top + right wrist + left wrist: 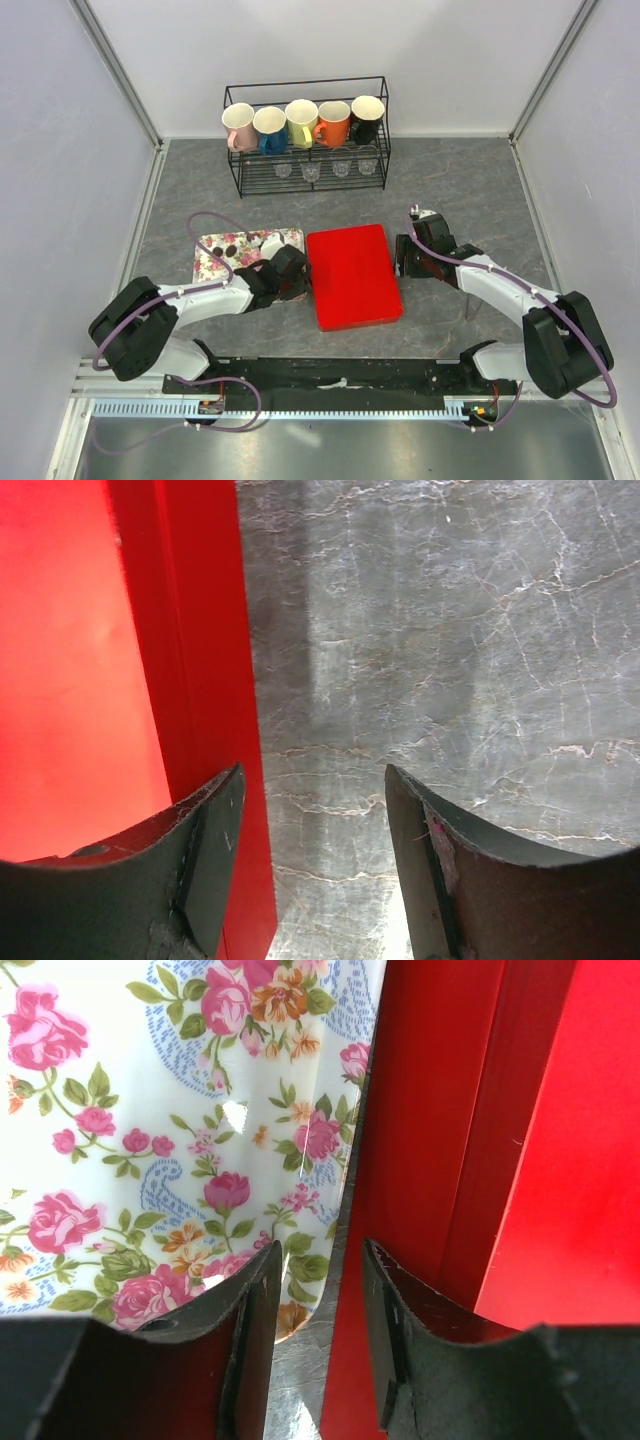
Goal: Pack the chocolate
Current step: Close the box lid on the packing box.
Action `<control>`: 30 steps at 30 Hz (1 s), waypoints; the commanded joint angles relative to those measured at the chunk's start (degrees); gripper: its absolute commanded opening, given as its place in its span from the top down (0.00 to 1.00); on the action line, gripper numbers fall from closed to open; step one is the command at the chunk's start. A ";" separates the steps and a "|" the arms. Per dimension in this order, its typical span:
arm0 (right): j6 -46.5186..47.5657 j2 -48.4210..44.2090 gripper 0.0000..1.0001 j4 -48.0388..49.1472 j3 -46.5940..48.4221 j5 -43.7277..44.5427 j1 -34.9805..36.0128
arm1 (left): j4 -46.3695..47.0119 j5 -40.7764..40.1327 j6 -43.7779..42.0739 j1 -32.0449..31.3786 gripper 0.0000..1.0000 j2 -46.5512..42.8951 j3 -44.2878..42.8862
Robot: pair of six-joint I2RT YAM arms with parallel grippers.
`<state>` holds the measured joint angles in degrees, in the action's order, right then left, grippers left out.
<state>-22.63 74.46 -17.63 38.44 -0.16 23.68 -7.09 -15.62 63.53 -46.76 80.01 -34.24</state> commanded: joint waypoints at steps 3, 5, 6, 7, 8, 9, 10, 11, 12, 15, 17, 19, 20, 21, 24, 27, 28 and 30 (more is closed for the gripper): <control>-0.13 1.66 0.32 2.25 2.17 -0.11 1.98 | 4.99 2.18 1.51 -2.11 0.54 -2.22 0.22; 0.13 2.01 0.32 1.72 2.61 1.12 1.98 | 2.63 -0.63 3.00 -1.93 0.54 -3.71 1.01; 0.05 2.01 0.31 1.55 2.78 2.44 1.98 | 1.83 -1.51 3.35 -1.49 0.54 -5.37 1.36; 0.22 1.92 0.30 1.20 3.05 3.23 1.90 | 1.12 -3.00 3.79 -1.32 0.53 -6.43 1.54; 0.22 1.92 0.30 0.93 3.14 4.28 1.98 | -0.10 -3.62 4.23 -0.97 0.53 -7.40 1.98; 0.31 1.83 0.29 0.58 3.40 6.12 1.90 | -0.64 -4.33 4.15 -0.61 0.53 -9.85 1.98; 0.22 1.49 0.29 -0.12 3.92 7.53 1.89 | -1.25 -5.90 3.89 -0.52 0.52 -10.83 1.63; 0.31 1.22 0.28 -0.65 4.28 8.68 1.89 | -1.78 -6.61 3.01 -0.44 0.53 -11.88 1.28; 0.31 1.04 0.27 -1.44 4.63 9.73 1.98 | -2.57 -7.58 2.40 -0.43 0.52 -13.37 0.76; 0.22 0.25 0.25 -3.28 6.65 14.04 1.81 | -2.93 -7.94 -0.94 -0.35 0.52 -14.00 -2.58; 0.22 -0.01 0.24 -4.08 7.97 16.68 1.81 | -2.93 -7.76 -3.05 0.18 0.53 -12.43 -5.74; 0.48 -0.01 0.24 -5.05 9.11 18.52 1.81 | -1.79 -5.58 -5.24 1.14 0.59 -9.54 -8.81; 0.40 -0.10 0.23 -5.31 9.29 18.79 1.72 | -1.00 -4.17 -5.78 2.63 0.61 -8.30 -9.70; 0.48 -0.27 0.23 -5.40 9.46 18.88 1.72 | -0.12 -1.90 -6.39 3.42 0.65 -7.24 -10.58; 0.31 -1.33 0.24 -5.14 9.38 18.27 1.72 | 1.73 0.14 -8.68 6.06 0.77 -2.59 -14.18; 0.48 -3.08 0.24 -3.74 8.59 16.25 1.72 | 2.35 4.44 -10.26 8.44 0.80 1.98 -18.14; 0.48 -4.39 0.24 -3.12 7.98 15.73 1.81 | 2.87 4.80 -11.05 8.70 0.81 3.04 -19.62; 0.57 -5.72 0.25 -1.02 6.84 12.75 1.72 | 2.96 4.98 -11.76 9.49 0.83 6.38 -20.95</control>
<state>-22.28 72.55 -21.89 45.89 15.51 25.39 -6.55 -14.17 56.77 -38.68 82.13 -50.98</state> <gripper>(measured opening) 0.757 0.190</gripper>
